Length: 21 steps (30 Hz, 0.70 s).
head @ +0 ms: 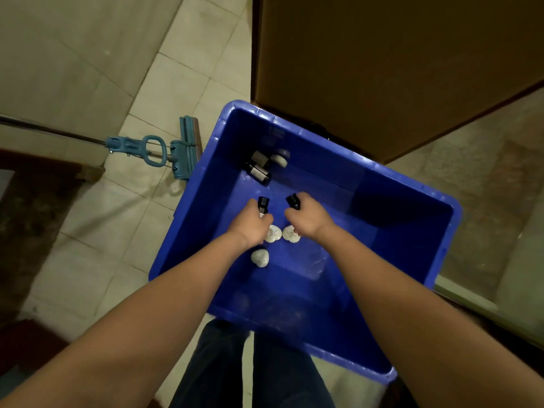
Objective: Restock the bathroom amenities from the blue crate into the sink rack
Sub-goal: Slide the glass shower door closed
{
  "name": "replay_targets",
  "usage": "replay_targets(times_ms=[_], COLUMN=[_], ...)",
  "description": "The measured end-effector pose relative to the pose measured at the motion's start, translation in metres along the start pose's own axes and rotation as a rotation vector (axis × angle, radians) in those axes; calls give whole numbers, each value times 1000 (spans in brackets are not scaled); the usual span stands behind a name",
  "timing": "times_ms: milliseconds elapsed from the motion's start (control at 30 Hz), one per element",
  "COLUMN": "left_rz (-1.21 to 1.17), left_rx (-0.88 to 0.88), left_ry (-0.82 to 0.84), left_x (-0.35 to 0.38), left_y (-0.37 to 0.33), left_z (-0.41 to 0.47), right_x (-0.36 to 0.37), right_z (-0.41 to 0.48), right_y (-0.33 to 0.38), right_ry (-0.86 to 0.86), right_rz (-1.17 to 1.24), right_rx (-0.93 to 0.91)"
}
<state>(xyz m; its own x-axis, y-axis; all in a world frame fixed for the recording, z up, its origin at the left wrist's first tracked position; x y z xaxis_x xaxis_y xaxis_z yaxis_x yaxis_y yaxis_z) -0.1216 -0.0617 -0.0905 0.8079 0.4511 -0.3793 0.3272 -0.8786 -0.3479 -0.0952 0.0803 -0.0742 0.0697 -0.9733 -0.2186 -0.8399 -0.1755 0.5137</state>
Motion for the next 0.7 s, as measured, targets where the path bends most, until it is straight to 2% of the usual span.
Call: replay_targets(times_ms=[233, 433, 700], left_rz=[-27, -162, -286], left_rx=[134, 201, 355], left_ry=[-68, -7, 33], left_x=[-25, -30, -41], left_y=[-24, -51, -83], left_z=[-67, -127, -195], right_x=[-11, -21, -40], right_z=[-78, -146, -218], right_y=[20, 32, 23], right_ry=[-46, -49, -127], right_rz=[375, 452, 753], right_rx=[-27, -88, -73])
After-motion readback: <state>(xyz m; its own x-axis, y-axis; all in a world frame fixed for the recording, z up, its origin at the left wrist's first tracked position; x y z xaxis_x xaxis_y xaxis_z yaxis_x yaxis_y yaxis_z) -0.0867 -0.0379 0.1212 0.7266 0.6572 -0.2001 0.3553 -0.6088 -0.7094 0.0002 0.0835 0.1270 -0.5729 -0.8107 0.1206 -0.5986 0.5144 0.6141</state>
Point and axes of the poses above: each hand's wrist, its own z-axis towards the middle knuckle, its own x-axis out of the palm, y = z × x, the point moved 9 cm from there along z, towards the middle knuckle, and after that the axes turned 14 degrees about z, right-handed, at the moved point
